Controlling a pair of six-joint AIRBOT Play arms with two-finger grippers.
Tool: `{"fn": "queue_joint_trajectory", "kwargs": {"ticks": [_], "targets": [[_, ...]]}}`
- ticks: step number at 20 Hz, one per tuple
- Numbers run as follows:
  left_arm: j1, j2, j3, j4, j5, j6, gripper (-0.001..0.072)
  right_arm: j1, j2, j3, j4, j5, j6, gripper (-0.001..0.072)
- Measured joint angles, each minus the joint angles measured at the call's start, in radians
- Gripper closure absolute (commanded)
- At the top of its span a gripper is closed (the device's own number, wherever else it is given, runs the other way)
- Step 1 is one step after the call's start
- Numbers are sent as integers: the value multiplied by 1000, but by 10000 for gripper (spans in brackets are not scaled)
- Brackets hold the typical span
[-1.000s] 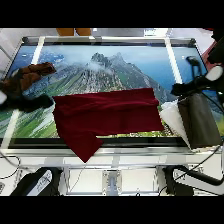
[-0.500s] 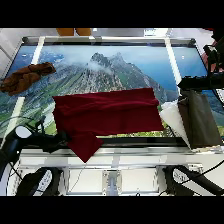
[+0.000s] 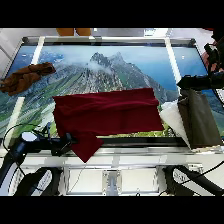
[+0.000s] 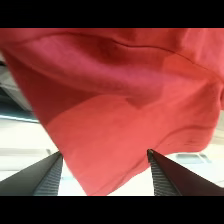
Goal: Fold the shirts.
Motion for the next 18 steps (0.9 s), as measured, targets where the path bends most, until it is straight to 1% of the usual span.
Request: {"fn": "queue_joint_trajectory", "kwargs": {"ticks": [1,2,4,8,11,14,16,18], "targets": [[0,-15,-2,-8,5,6,215,0,0,0,3,0,0,321],[0,-28,-3,-14,14,13,357,0,0,0,5,0,0,321],[0,-50,-6,-15,42,27,692,0,0,0,8,-1,0,322],[0,-66,0,-49,57,64,695,0,0,0,10,1,0,331],[0,-70,32,-74,39,94,695,-1,-1,-65,13,34,34,328],[0,-72,79,-85,29,120,695,-25,-2,-278,55,47,74,316],[0,-72,107,-92,21,139,695,-77,-2,-438,129,43,90,259],[0,-72,124,-95,13,154,695,-150,-2,-592,215,45,92,259]]}}
